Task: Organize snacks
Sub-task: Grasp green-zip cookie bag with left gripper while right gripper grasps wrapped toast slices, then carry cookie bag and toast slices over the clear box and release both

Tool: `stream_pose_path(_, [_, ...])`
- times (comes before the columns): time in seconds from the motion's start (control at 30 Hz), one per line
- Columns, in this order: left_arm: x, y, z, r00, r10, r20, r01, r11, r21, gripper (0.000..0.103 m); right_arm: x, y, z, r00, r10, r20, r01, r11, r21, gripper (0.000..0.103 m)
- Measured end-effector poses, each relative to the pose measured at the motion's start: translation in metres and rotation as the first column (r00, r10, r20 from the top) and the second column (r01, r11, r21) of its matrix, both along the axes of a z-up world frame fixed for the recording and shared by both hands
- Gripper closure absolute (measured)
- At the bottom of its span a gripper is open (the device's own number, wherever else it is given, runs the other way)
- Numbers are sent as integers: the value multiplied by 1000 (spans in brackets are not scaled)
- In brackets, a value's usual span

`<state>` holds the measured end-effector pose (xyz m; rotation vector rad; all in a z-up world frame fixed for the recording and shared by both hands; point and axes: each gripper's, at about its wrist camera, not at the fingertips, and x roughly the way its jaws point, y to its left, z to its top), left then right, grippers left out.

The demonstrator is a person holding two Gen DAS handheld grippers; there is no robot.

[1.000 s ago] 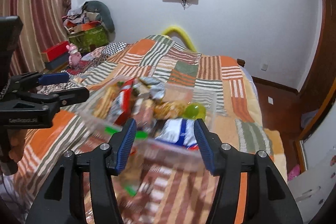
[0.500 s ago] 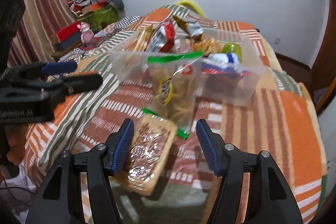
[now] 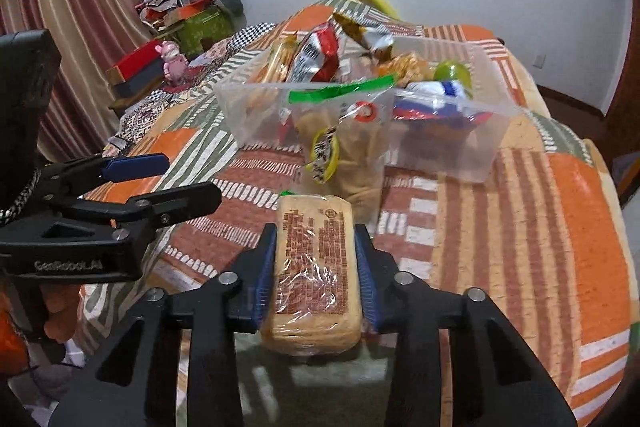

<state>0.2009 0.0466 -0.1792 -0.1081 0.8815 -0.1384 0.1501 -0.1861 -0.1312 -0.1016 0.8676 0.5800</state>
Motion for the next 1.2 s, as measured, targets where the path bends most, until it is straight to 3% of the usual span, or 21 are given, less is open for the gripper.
stream_pose_path(0.6, [59,-71,-11,996,-92,-4,92,995,33,20,19,-87,18,980,-194,54,193,981,23,70])
stream_pose_path(0.83, [87,-78,-35,992,-73,-106,70,997,-34,21,22,-97,16,975,-217,38,215,976,43,70])
stream_pose_path(0.97, [89,-79,-38,992,-81,-99,77,996,-35,38,22,-97,16,976,-216,32,214,975,52,70])
stream_pose_path(1.2, [77,-72,-29,993,-96,-69,96,995,-7,42,26,-93,18,978,-206,23,204,977,67,70])
